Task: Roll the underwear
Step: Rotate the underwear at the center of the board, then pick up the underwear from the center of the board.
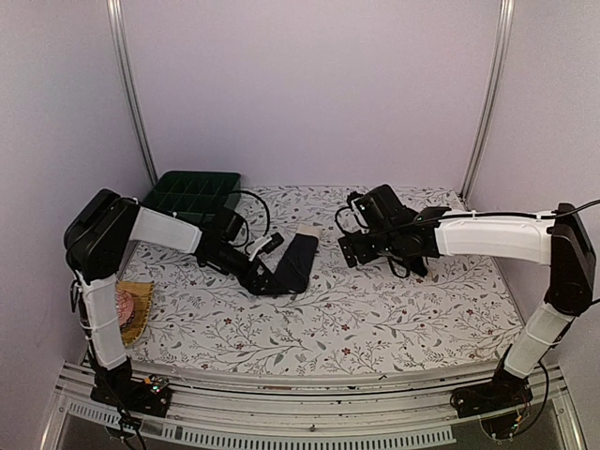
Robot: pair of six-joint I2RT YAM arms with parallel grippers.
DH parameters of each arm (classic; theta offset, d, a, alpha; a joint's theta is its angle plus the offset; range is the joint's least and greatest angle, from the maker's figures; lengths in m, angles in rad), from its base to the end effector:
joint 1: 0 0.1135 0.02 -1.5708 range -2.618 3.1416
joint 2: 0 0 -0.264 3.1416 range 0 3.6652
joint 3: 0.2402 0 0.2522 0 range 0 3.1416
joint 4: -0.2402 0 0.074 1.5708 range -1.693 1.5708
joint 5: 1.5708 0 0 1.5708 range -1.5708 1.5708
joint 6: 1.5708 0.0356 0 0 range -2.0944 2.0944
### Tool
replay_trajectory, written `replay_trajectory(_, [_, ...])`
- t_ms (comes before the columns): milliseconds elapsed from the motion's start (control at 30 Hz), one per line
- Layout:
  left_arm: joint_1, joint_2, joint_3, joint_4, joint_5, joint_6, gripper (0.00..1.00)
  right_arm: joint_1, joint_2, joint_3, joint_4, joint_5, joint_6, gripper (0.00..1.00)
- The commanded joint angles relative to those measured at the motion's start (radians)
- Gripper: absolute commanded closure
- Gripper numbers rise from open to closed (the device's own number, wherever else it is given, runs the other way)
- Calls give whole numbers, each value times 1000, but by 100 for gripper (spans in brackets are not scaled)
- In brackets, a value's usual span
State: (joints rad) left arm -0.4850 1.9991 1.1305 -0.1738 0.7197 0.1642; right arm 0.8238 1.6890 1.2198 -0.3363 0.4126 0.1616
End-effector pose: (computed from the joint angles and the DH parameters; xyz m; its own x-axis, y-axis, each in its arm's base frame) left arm 0.3292 -0.2000 0.1184 -0.6484 0.4806 -0.5904 0.7608 0.4377 -0.4792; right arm 0.2623 0.2622 0.2415 -0.5614 -0.3893 -0.7303 -0.3983 0.9006 -0.1740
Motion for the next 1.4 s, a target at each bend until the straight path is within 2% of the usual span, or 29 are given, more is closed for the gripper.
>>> replay_trajectory(0, [-105, 45, -31, -96, 49, 52, 2, -1, -52, -50, 49, -12, -7, 1])
replay_trajectory(133, [-137, 2, -35, -87, 58, 67, 1, 0, -94, -120, 143, -74, -106, 1])
replay_trajectory(333, [-30, -205, -116, 14, 85, 57, 2, 41, -161, -269, 369, -207, -319, 1])
replay_trajectory(400, [3, -251, -140, 68, 78, 47, 1, 87, -161, -314, 434, -257, -409, 1])
replay_trajectory(533, [48, -304, -211, 204, 77, 10, 1, 206, -143, -451, 621, -270, -726, 1])
replay_trajectory(600, [58, -309, -233, 239, 92, 3, 2, 222, -108, -460, 647, -270, -817, 1])
replay_trajectory(867, [78, -285, -262, 290, 101, -9, 1, 222, 80, -366, 642, -206, -922, 1])
replay_trajectory(967, [84, -299, -270, 295, 107, -8, 2, 222, 143, -333, 641, -164, -945, 6])
replay_trajectory(1233, [96, -359, -307, 325, 114, -6, 1, 223, 271, -256, 629, -116, -999, 34])
replay_trajectory(1367, [103, -374, -320, 338, 132, -7, 1, 223, 317, -218, 601, -115, -1026, 40])
